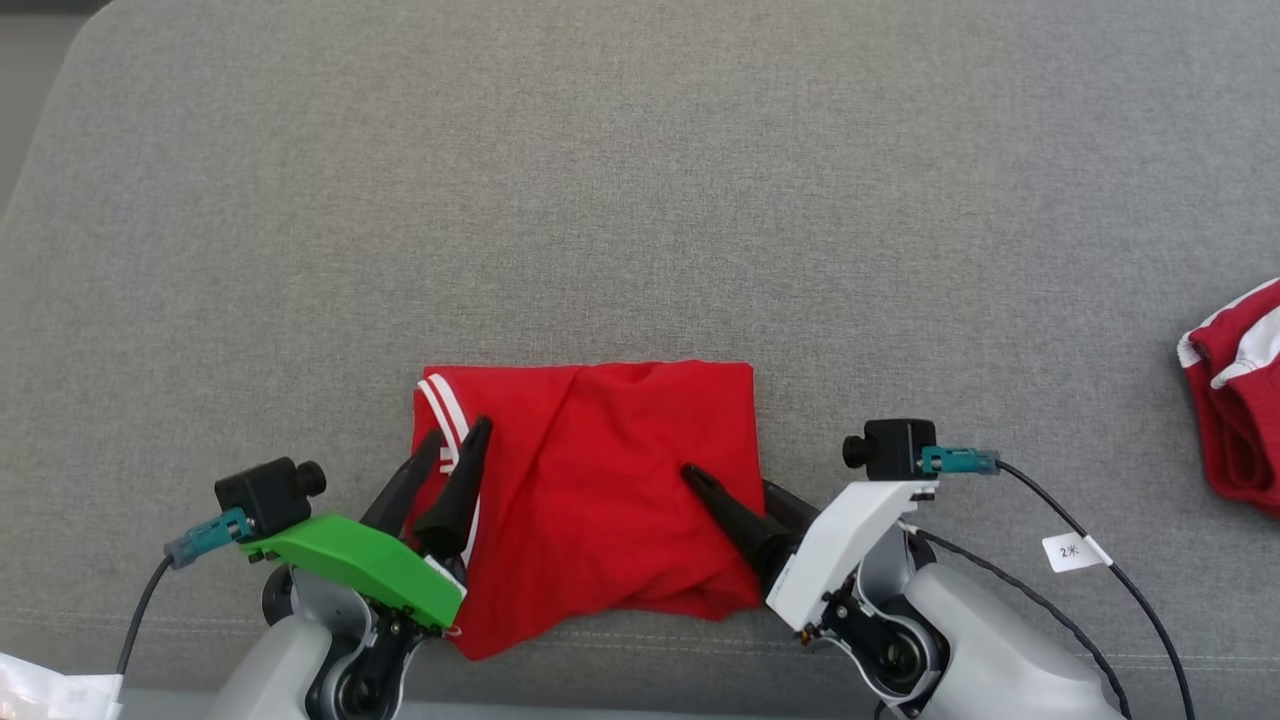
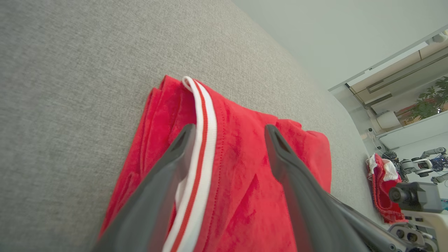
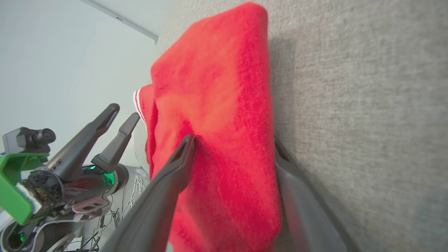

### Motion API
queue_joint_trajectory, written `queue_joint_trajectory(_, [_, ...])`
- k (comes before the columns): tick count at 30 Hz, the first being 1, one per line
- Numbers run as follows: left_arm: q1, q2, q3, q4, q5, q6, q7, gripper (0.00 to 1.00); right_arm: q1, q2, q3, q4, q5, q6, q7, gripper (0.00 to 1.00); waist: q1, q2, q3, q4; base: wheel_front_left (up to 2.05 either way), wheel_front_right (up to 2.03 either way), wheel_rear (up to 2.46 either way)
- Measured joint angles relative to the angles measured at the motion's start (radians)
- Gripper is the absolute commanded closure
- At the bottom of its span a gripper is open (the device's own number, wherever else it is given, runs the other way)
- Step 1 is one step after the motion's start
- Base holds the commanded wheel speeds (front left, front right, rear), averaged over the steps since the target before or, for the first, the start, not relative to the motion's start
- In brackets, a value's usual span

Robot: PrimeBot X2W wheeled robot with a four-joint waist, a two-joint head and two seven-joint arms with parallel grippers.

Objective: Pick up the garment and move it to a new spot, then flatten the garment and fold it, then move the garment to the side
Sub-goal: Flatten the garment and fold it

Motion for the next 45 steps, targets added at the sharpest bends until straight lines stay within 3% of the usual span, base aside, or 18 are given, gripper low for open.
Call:
queue_joint_trajectory(8, [-0.046,0.005,-0.024,0.023,-0.012,0.0,0.021,0.0,-0.003,0.003,-0.002,0.007,-0.001,0.001,-0.002,0.0,0.0,0.0,0.004,-0.009,0.0,0.0,0.0])
queue_joint_trajectory(9, [-0.048,0.003,-0.034,0.023,-0.025,0.0,0.026,0.49,-0.004,0.004,-0.002,0.008,-0.001,0.001,-0.002,0.0,0.0,0.0,0.005,-0.009,0.0,0.0,0.0])
queue_joint_trajectory(12, [-0.058,0.001,-0.039,0.03,-0.04,0.0,0.026,0.74,-0.006,0.005,-0.002,0.011,-0.002,0.003,-0.002,0.0,0.0,0.0,0.007,-0.01,0.0,0.0,0.0])
queue_joint_trajectory(13, [-0.063,0.002,-0.039,0.035,-0.042,0.0,0.026,0.91,-0.007,0.005,-0.002,0.012,-0.002,0.006,-0.003,0.15,0.0,0.0,0.008,-0.01,0.0,0.0,0.0])
queue_joint_trajectory(14, [-0.068,0.003,-0.04,0.04,-0.044,0.0,0.026,1.0,-0.01,0.005,-0.002,0.013,-0.002,0.008,-0.003,0.52,0.0,0.0,0.009,-0.01,0.0,0.0,0.0])
queue_joint_trajectory(17, [-0.088,0.011,-0.041,0.049,-0.044,0.0,0.029,1.0,-0.02,0.006,-0.002,0.018,-0.002,0.009,-0.006,0.93,0.0,0.0,0.011,-0.011,0.0,0.0,0.0])
queue_joint_trajectory(18, [-0.096,0.016,-0.042,0.051,-0.044,0.0,0.034,1.0,-0.025,0.006,-0.004,0.02,-0.002,0.009,-0.006,1.0,0.0,0.0,0.011,-0.012,0.0,0.0,0.0])
queue_joint_trajectory(26, [-0.134,0.049,-0.047,0.088,-0.043,0.0,0.036,1.0,-0.034,0.009,-0.01,0.033,-0.002,0.017,-0.008,1.0,0.0,0.0,0.009,-0.019,0.0,0.0,0.0])
queue_joint_trajectory(27, [-0.134,0.053,-0.052,0.097,-0.043,0.0,0.044,0.93,-0.034,0.009,-0.01,0.034,-0.001,0.017,-0.008,1.0,0.0,0.0,0.009,-0.02,0.0,0.0,0.0])
queue_joint_trajectory(28, [-0.134,0.058,-0.056,0.109,-0.043,0.0,0.046,0.69,-0.034,0.009,-0.01,0.035,-0.001,0.017,-0.008,1.0,0.0,0.0,0.008,-0.022,0.0,0.0,0.0])
queue_joint_trajectory(30, [-0.134,0.069,-0.065,0.126,-0.043,0.0,0.054,0.4,-0.034,0.01,-0.01,0.037,-0.001,0.018,-0.008,1.0,0.0,0.0,0.006,-0.024,0.0,0.0,0.0])
queue_joint_trajectory(35, [-0.135,0.072,-0.063,0.151,-0.043,0.0,0.05,0.42,-0.034,0.01,-0.01,0.044,0.005,0.019,-0.008,1.0,0.0,0.0,0.002,-0.028,0.0,0.0,0.0])
queue_joint_trajectory(37, [-0.139,0.073,-0.063,0.152,-0.043,0.0,0.041,0.28,-0.034,0.01,-0.01,0.045,0.007,0.021,-0.009,1.0,0.0,0.0,0.0,-0.029,0.0,0.0,0.0])
queue_joint_trajectory(38, [-0.142,0.073,-0.063,0.152,-0.043,0.0,0.037,0.11,-0.034,0.01,-0.011,0.046,0.007,0.021,-0.011,1.0,0.0,0.0,0.0,-0.03,0.0,0.0,0.0])
queue_joint_trajectory(39, [-0.146,0.073,-0.063,0.152,-0.043,0.0,0.033,0.0,-0.034,0.011,-0.012,0.047,0.009,0.022,-0.011,0.77,0.0001,0.0,-0.001,-0.03,0.0,0.0,0.0])
queue_joint_trajectory(40, [-0.152,0.073,-0.064,0.153,-0.043,0.0,0.033,0.0,-0.034,0.012,-0.015,0.049,0.014,0.021,-0.011,0.6,0.0,0.0,-0.002,-0.03,0.0,0.0,0.0])
queue_joint_trajectory(42, [-0.163,0.073,-0.065,0.157,-0.043,0.0,0.025,0.0,-0.033,0.014,-0.021,0.051,0.033,0.022,-0.012,0.0,0.0,0.0,-0.003,-0.031,0.0,0.0,0.0])
queue_joint_trajectory(45, [-0.166,0.073,-0.063,0.174,-0.045,0.0,0.01,0.0,-0.026,0.015,-0.029,0.056,0.066,0.027,-0.01,0.0,0.0,0.0,-0.006,-0.031,0.0,0.0,0.0])
